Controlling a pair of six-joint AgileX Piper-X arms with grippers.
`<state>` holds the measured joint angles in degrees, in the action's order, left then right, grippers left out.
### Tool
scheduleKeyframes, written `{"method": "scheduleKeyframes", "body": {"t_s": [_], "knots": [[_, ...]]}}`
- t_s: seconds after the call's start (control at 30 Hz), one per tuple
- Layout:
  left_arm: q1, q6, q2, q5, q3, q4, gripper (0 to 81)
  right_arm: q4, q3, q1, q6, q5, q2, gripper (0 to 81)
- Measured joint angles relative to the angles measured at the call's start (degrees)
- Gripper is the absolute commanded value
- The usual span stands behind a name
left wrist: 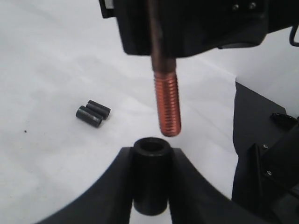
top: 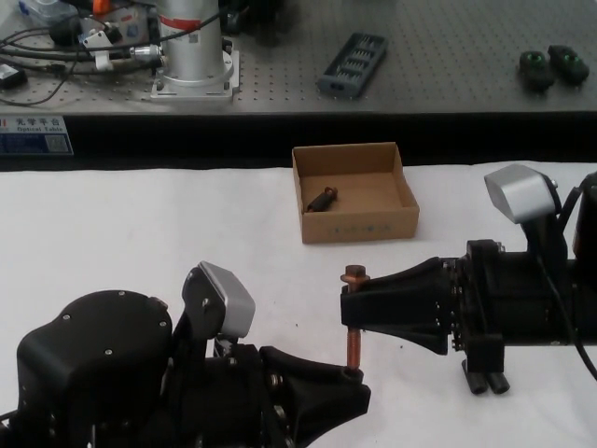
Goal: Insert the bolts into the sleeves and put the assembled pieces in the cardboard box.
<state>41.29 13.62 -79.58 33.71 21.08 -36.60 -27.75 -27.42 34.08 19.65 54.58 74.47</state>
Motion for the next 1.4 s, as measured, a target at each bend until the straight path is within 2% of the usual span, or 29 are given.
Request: {"method": "scheduleKeyframes", "body": {"t_s": [0.33, 0.87, 1.4], "knots": [[0.0, 1.4, 0.0, -0.9, 0.5, -0.4, 11.4, -1.8, 1.9, 0.0, 0.0, -0.3, 0.0, 4.3], [0.1, 1.8, 0.0, 2.5, 0.5, -1.6, 11.4, -3.3, 2.1, 0.0, 0.9, -0.9, 0.0, 4.3], [0.4, 5.3, 0.0, -3.8, 0.5, -5.8, 11.4, -3.3, 2.5, 0.0, 0.9, -2.7, 0.0, 4.3]]}}
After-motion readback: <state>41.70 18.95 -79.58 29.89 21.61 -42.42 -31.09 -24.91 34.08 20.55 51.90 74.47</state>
